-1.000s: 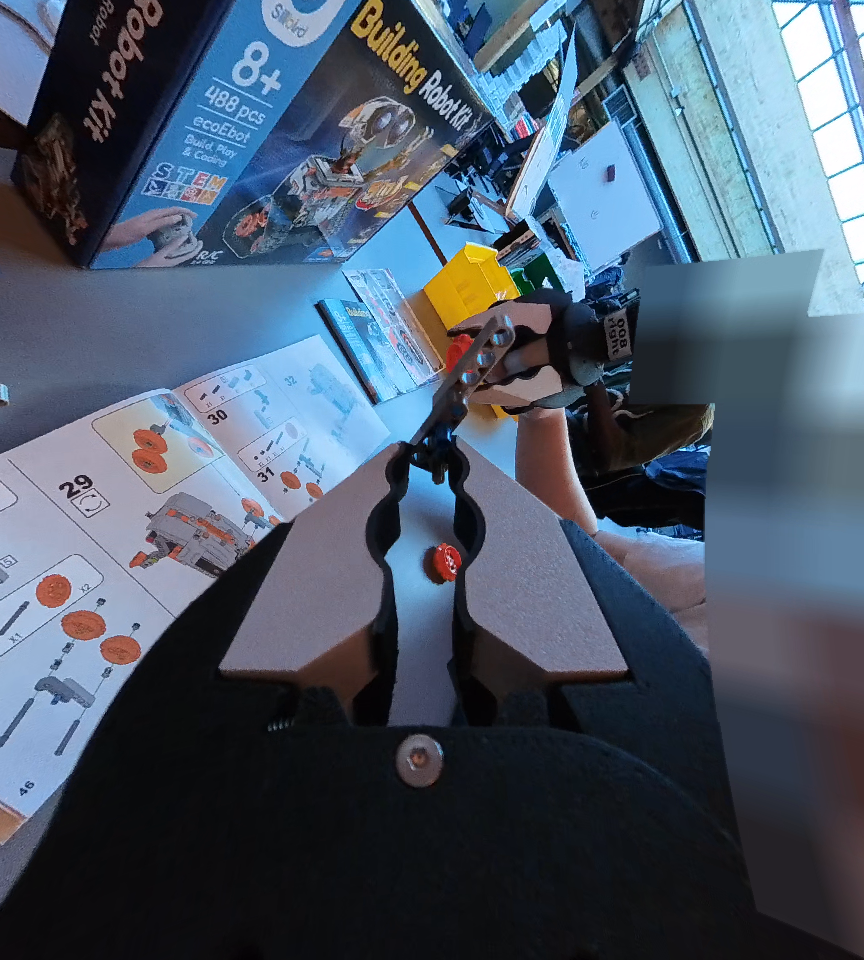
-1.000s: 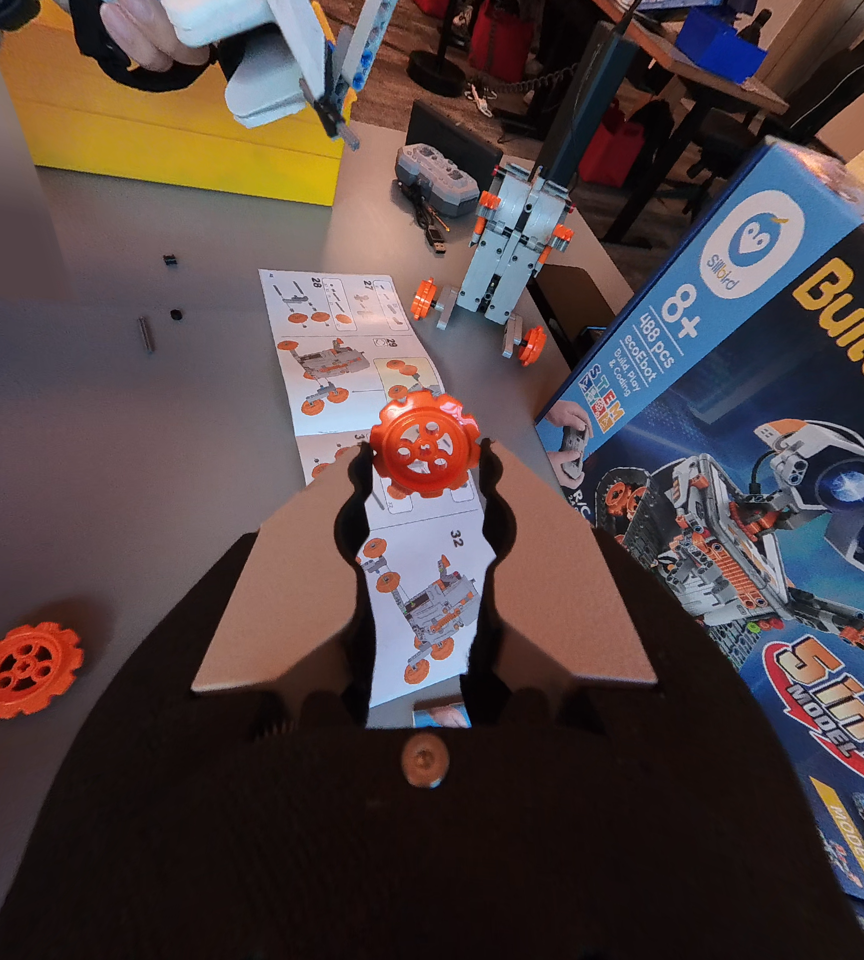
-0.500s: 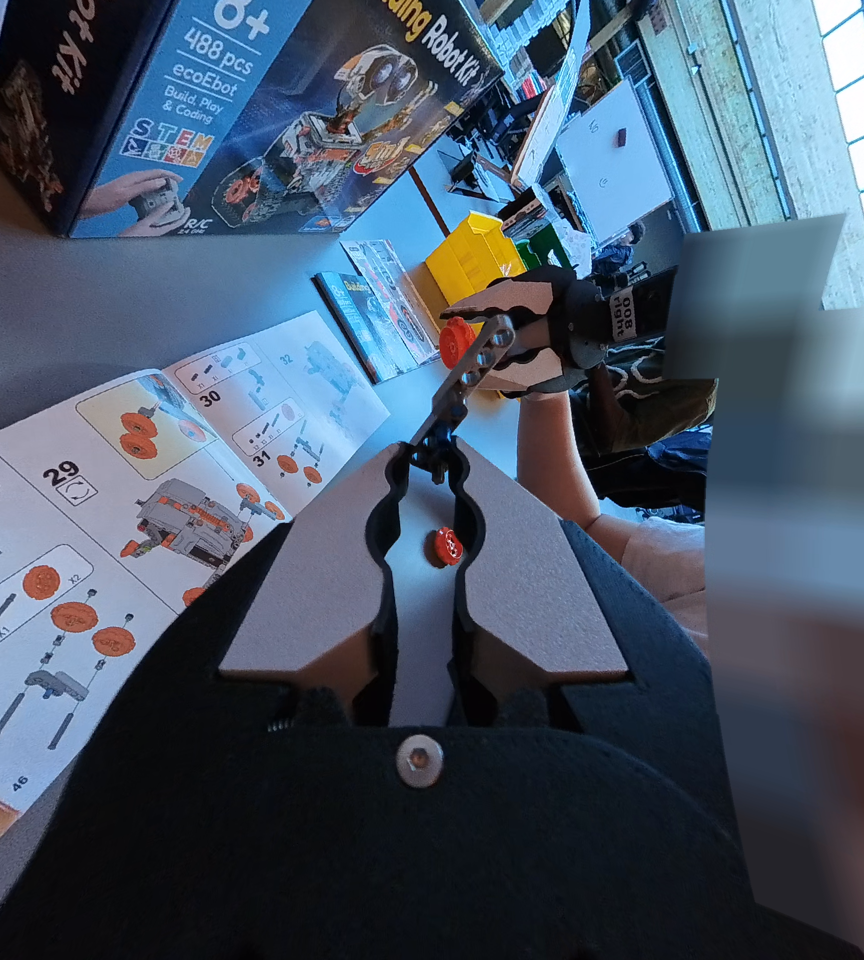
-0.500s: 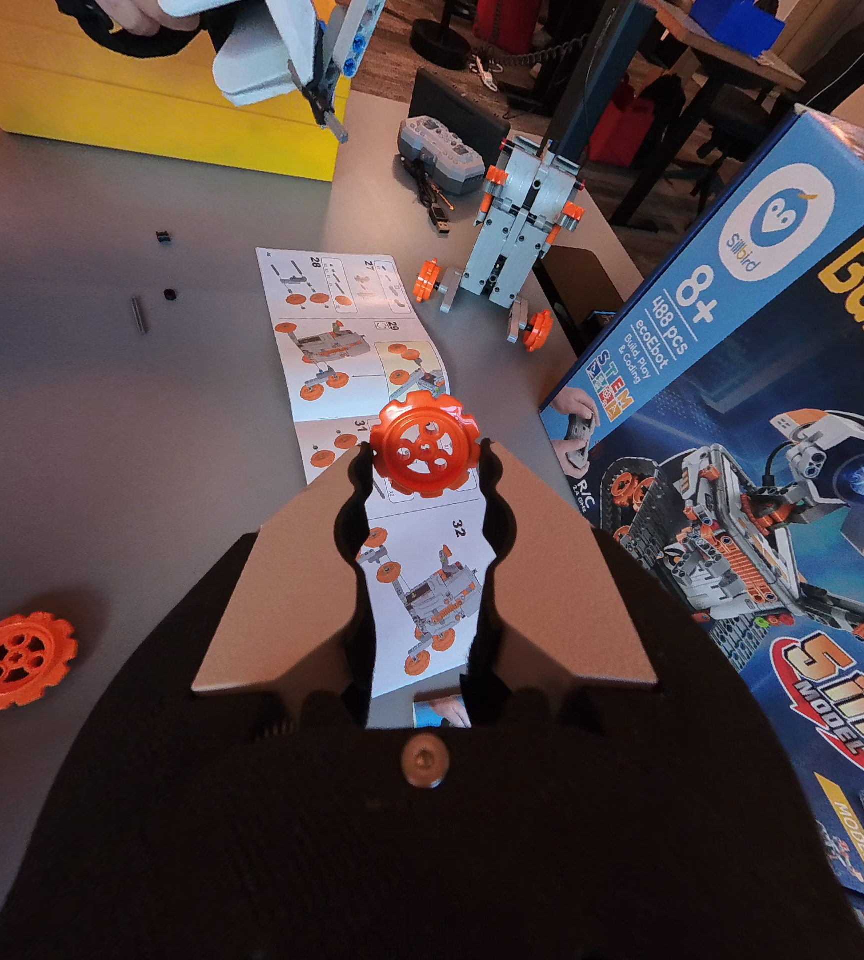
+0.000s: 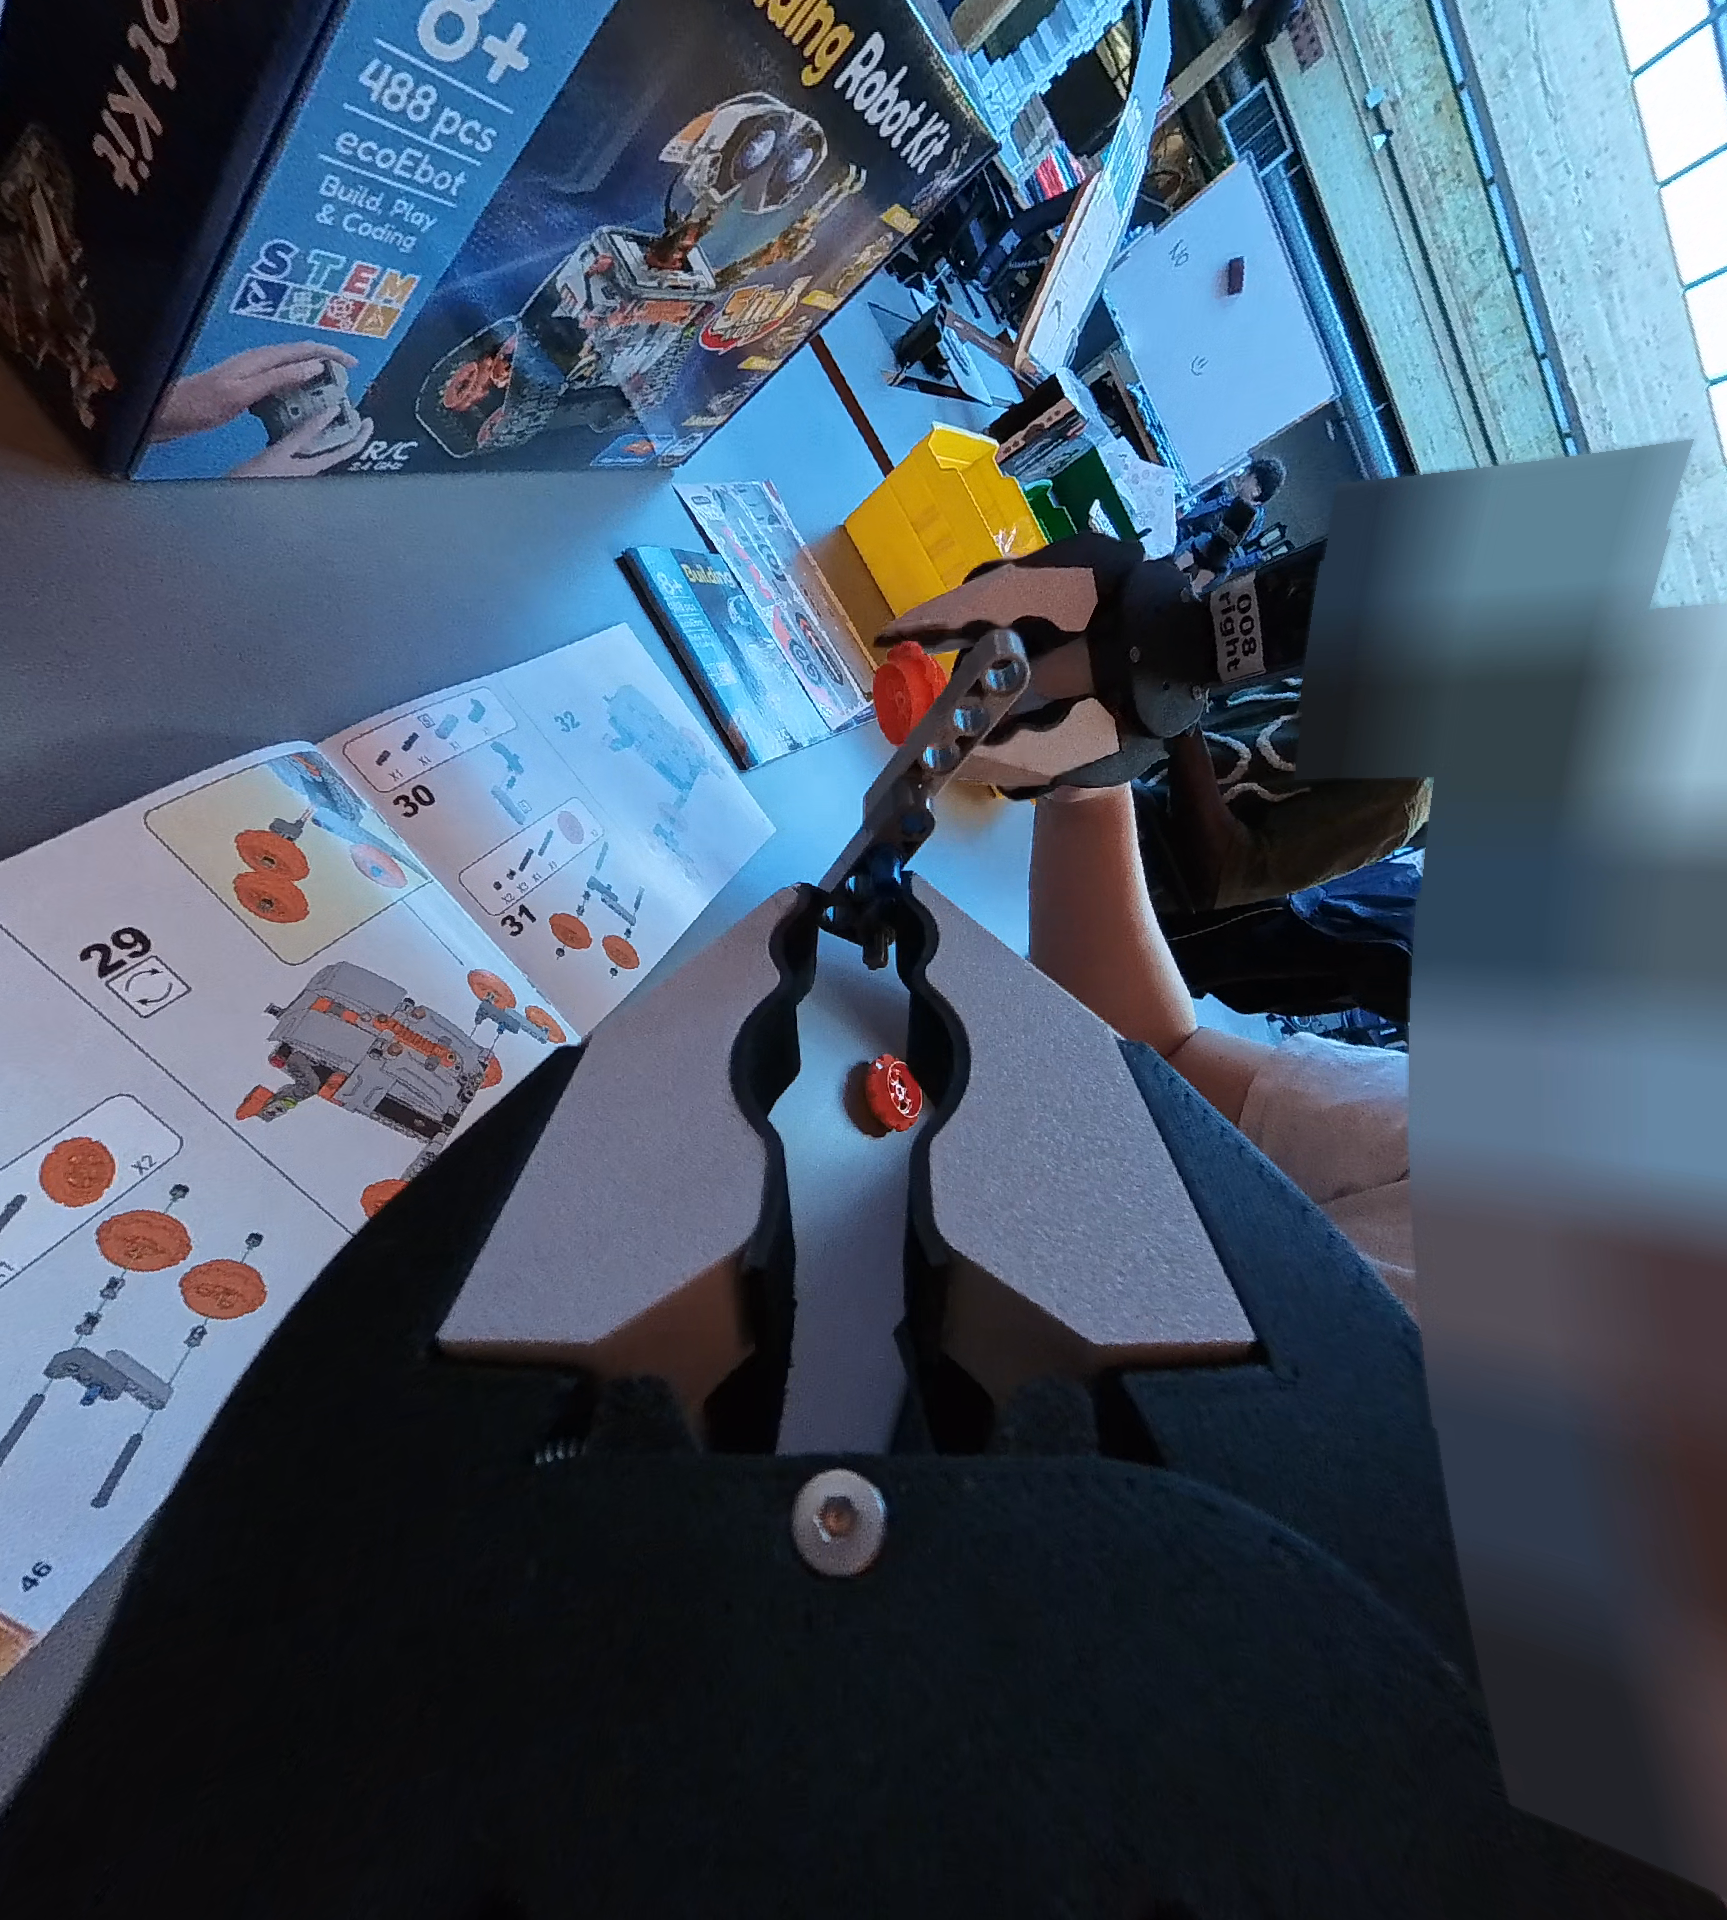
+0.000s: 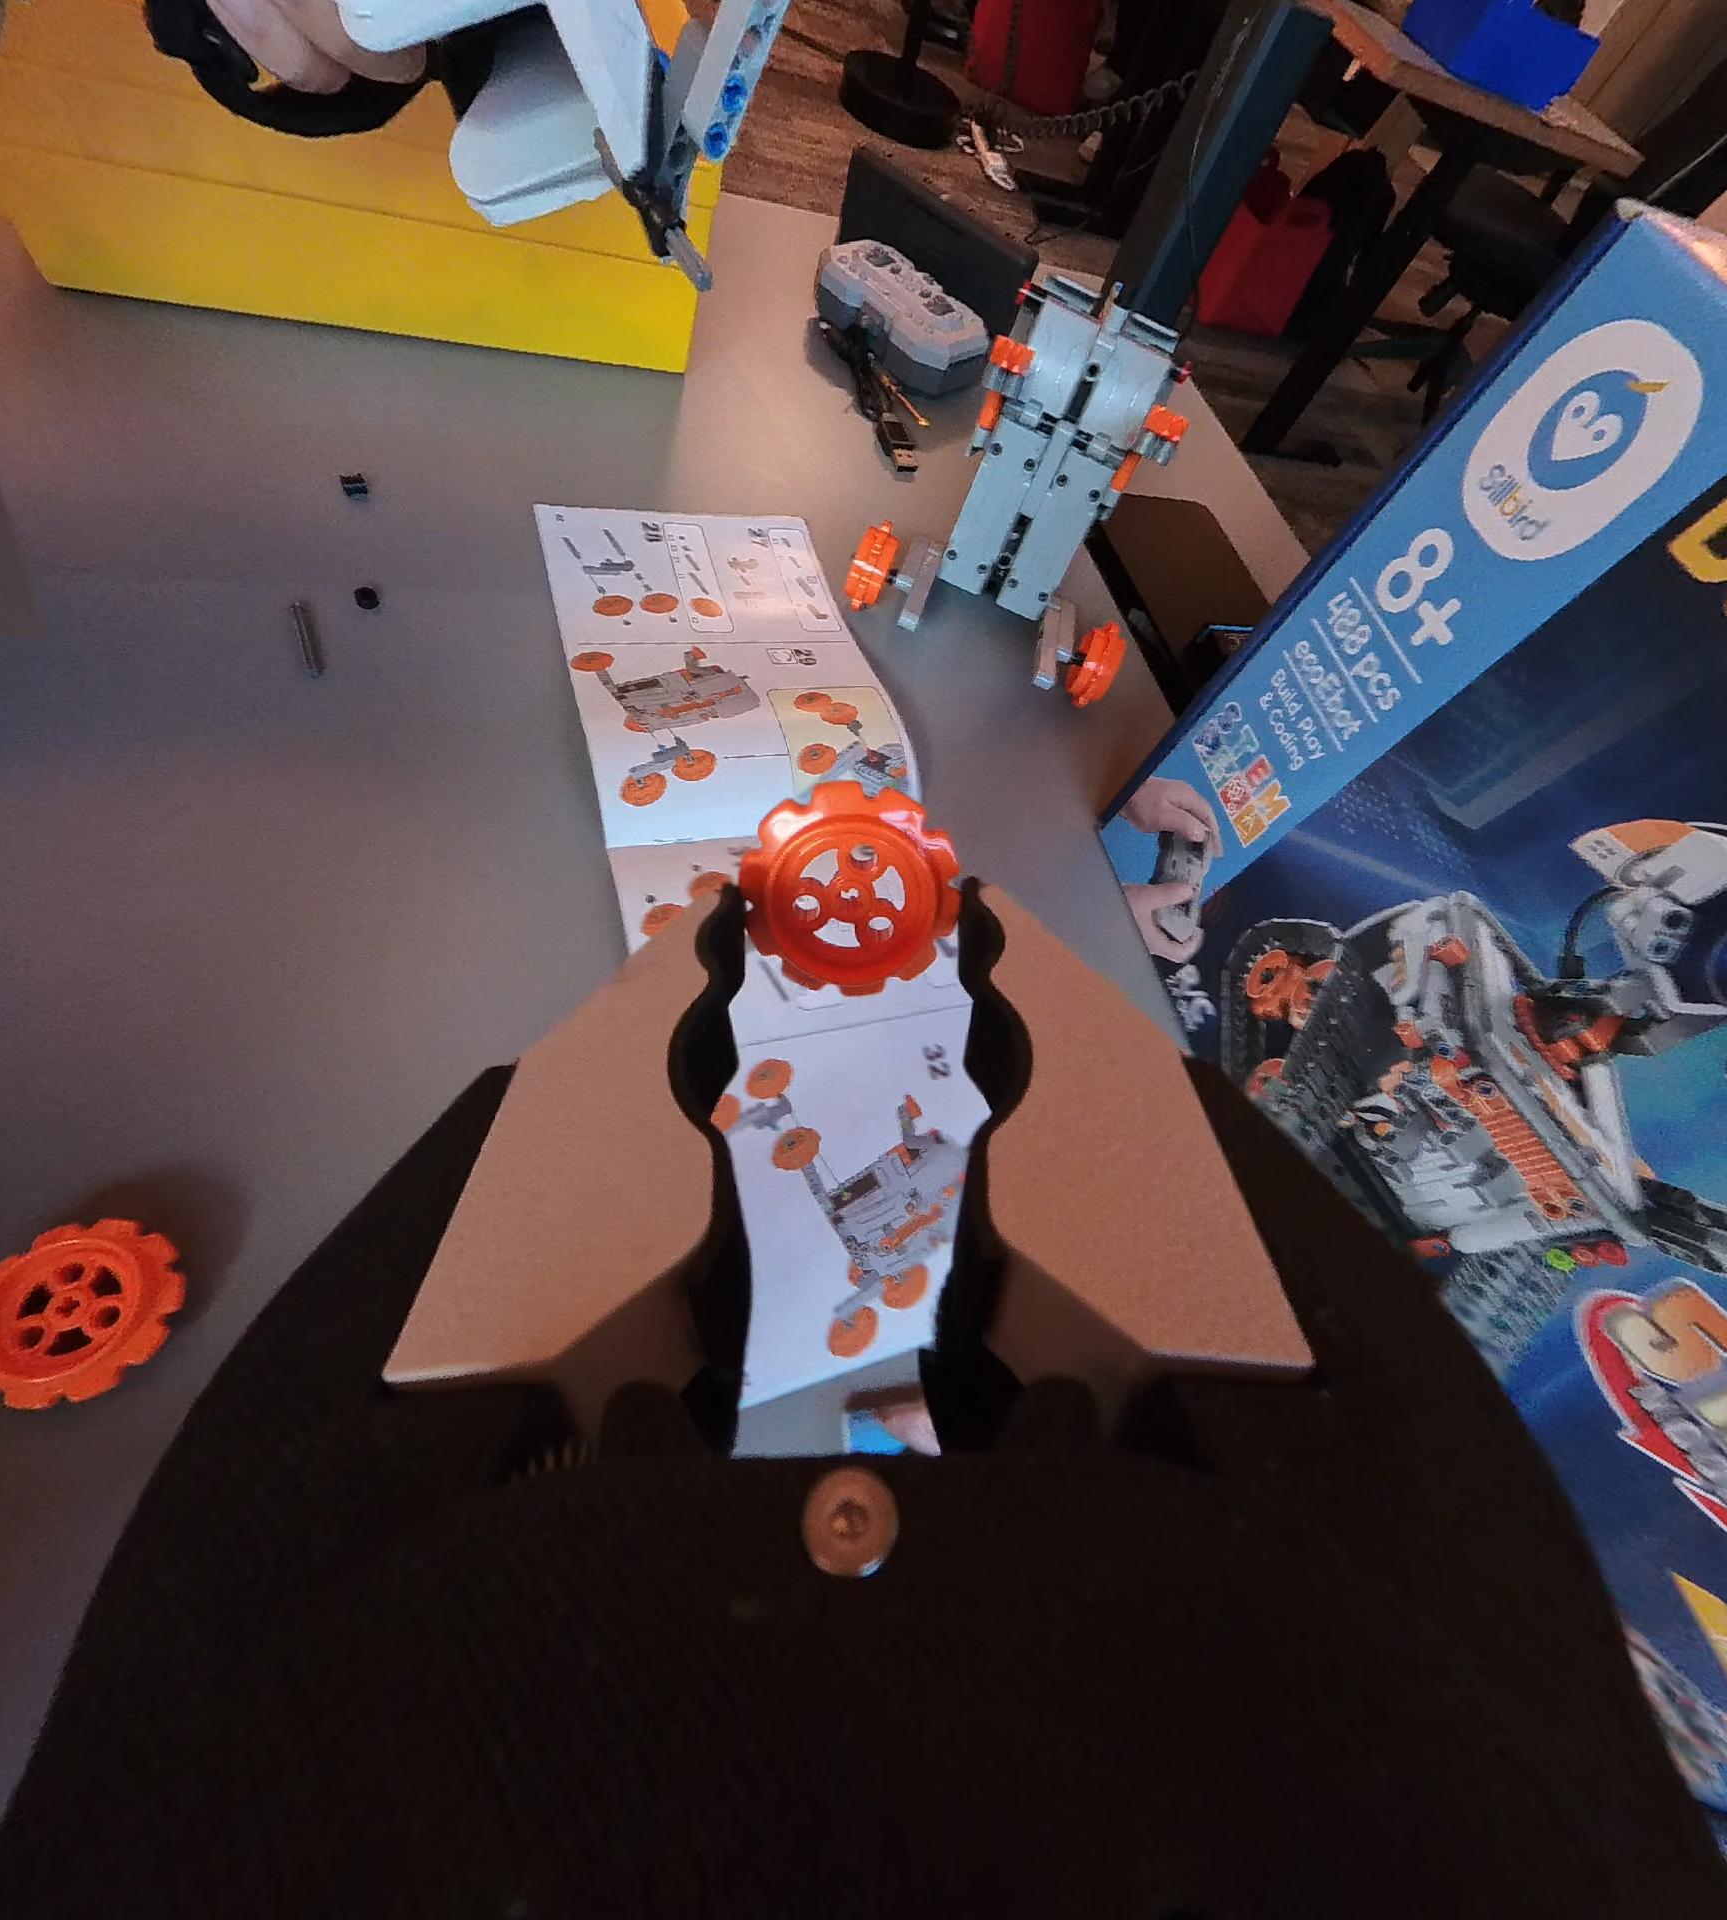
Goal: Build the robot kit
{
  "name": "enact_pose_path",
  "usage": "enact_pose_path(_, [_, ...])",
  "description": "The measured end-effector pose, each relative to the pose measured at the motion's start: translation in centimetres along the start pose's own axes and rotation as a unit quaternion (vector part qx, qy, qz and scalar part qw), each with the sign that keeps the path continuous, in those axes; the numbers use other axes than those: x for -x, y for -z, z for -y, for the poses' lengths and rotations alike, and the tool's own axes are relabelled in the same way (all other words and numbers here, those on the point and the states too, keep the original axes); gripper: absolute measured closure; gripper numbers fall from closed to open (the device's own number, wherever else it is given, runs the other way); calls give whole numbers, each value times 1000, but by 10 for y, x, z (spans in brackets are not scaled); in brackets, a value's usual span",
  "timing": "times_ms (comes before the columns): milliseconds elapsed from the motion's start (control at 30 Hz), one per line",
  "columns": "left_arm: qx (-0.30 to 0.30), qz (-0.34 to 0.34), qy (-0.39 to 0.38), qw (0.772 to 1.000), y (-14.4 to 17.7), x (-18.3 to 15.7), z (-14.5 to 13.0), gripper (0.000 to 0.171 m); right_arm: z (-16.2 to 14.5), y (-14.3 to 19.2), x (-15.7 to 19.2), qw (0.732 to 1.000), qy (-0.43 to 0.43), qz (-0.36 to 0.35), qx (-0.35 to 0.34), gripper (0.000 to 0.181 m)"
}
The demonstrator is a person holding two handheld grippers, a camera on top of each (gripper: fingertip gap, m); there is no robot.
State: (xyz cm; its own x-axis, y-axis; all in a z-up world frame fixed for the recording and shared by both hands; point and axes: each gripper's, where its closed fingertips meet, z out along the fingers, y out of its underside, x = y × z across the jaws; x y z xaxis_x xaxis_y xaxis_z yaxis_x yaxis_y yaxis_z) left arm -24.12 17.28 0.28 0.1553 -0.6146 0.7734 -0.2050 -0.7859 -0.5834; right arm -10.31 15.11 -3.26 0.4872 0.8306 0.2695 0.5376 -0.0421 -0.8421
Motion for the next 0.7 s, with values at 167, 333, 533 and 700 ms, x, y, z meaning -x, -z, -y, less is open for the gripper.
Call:
enact_pose_path(167, [0, -2, 1, 1000, -3, 0, 1, 160, -16, -22, 56, 982, -65, 168, 47, 141])
enact_pose_path(333, [-4, 38, -56, 998, -5, 4, 8, 160, -39, -38, 120, 928, -120, 331, 121, 141])
enact_pose_path(533, [-74, 147, -373, 913, -1, -24, 41, 160, -44, -58, 143, 906, -144, 379, 122, 141])
enact_pose_path(700, [-81, 231, -590, 769, -18, -52, 42, 160, -29, -45, 129, 904, -177, 381, 82, 125])
